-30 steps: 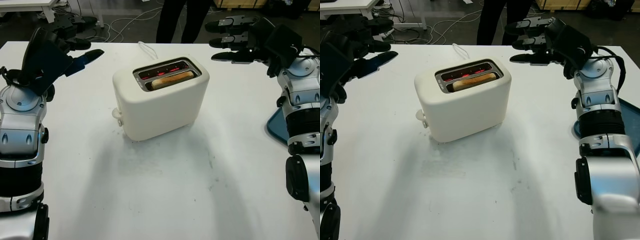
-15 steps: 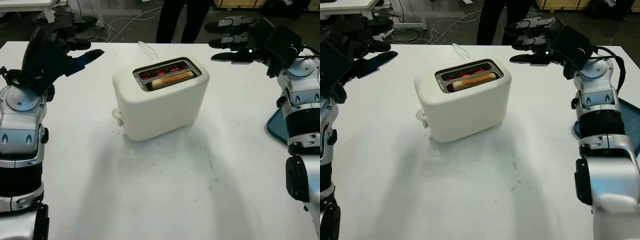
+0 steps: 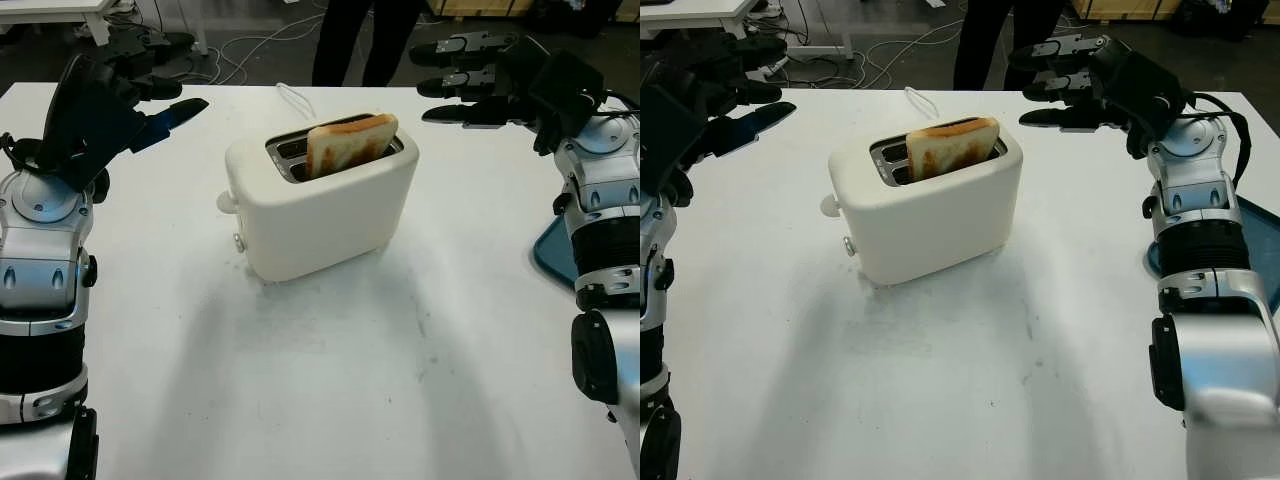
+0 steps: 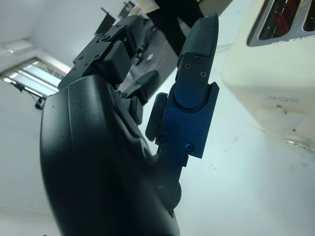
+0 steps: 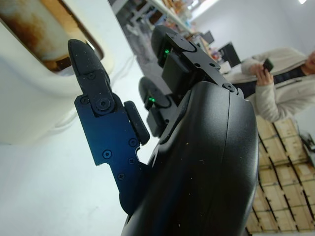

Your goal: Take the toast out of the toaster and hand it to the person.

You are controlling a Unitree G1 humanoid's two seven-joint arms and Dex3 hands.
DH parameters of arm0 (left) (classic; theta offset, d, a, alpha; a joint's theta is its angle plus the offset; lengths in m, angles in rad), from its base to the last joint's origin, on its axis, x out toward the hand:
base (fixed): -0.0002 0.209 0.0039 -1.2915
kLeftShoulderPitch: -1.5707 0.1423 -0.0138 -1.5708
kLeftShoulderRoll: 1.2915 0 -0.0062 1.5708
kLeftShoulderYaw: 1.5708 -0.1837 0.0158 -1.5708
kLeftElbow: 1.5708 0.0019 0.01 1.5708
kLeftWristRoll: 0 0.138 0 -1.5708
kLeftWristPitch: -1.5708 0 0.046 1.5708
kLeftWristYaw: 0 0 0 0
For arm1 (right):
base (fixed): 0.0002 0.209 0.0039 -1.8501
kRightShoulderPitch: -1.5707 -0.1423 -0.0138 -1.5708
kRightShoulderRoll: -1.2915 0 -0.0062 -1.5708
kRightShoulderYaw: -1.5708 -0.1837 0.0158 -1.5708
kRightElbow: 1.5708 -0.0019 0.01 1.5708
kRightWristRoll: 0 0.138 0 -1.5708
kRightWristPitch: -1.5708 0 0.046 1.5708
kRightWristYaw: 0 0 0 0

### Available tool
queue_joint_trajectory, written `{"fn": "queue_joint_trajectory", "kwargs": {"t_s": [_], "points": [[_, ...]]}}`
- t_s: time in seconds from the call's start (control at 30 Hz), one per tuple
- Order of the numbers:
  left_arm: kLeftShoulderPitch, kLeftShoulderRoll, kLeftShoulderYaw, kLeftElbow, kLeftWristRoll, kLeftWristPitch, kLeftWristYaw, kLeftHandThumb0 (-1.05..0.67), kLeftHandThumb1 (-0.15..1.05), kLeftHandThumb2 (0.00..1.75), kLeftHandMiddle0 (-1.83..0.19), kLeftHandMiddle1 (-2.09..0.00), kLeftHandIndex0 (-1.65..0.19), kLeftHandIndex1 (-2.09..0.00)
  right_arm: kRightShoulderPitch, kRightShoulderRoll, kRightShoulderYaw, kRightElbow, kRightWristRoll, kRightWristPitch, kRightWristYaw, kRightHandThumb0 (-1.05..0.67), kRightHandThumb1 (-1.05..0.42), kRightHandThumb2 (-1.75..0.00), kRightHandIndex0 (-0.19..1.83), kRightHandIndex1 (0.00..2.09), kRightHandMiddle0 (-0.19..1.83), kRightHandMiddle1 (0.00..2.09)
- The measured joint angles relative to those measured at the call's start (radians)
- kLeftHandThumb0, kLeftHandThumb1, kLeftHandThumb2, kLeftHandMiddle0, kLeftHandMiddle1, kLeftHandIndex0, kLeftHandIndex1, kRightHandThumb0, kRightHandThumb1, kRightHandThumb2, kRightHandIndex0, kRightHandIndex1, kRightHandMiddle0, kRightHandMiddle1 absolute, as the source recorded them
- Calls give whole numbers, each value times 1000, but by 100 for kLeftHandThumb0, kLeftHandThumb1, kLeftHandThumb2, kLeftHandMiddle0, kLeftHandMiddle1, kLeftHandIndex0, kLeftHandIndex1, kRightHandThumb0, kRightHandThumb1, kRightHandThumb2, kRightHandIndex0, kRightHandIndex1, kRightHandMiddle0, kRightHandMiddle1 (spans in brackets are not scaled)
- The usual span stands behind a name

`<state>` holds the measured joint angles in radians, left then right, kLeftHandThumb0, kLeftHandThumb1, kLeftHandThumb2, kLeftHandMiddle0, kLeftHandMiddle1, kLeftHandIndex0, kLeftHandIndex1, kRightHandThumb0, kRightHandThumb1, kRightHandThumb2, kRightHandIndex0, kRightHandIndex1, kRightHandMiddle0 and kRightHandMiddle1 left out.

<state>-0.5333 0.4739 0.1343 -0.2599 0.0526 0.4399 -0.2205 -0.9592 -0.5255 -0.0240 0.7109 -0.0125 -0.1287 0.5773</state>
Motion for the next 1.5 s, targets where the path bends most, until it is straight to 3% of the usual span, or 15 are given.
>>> {"fn": "queue_joint_trajectory", "kwargs": {"t_s": [0.23, 0.5, 0.7, 0.83, 1.0, 1.1, 1.5], "points": [[0, 0, 0, 0, 0, 0, 0, -57, 92, 2, -29, -82, -53, -20, -3, 0, -1, 8, 0, -8, 5, -49, -72, 0, 56, 25, 67, 1], [0, 0, 0, -1, 0, 4, 0, -56, 92, 1, -30, -82, -54, -20, -83, -1, -1, 10, 0, -61, -8, -61, -70, 0, 63, 30, 73, 3], [0, 0, 0, -1, 0, 4, 0, -58, 92, 2, -30, -83, -55, -20, -131, 21, 12, -10, 8, -61, 38, -63, -70, 0, 37, 81, 75, 2], [1, 0, 0, -1, 0, 4, 0, -56, 92, 1, -30, -83, -55, -20, -132, 52, 47, -75, 7, -61, 81, -57, -68, 0, 32, 98, 76, 3], [1, 0, 0, -1, 0, 4, 1, -59, 92, 1, -30, -84, -55, -19, -132, 64, 101, -200, -23, -48, 93, -56, -65, 0, 36, 99, 79, 5], [1, 0, 0, -1, 0, 4, 1, -57, 92, 1, -30, -84, -55, -19, -128, 66, 148, -232, -93, -102, 75, -69, -66, 0, 46, 93, 83, 8], [2, 0, 1, -1, 0, 4, 1, -56, 92, 1, -30, -84, -56, -19, -110, 101, 237, -169, -204, -168, 49, -65, -66, -1, 47, 83, 82, 6]]}}
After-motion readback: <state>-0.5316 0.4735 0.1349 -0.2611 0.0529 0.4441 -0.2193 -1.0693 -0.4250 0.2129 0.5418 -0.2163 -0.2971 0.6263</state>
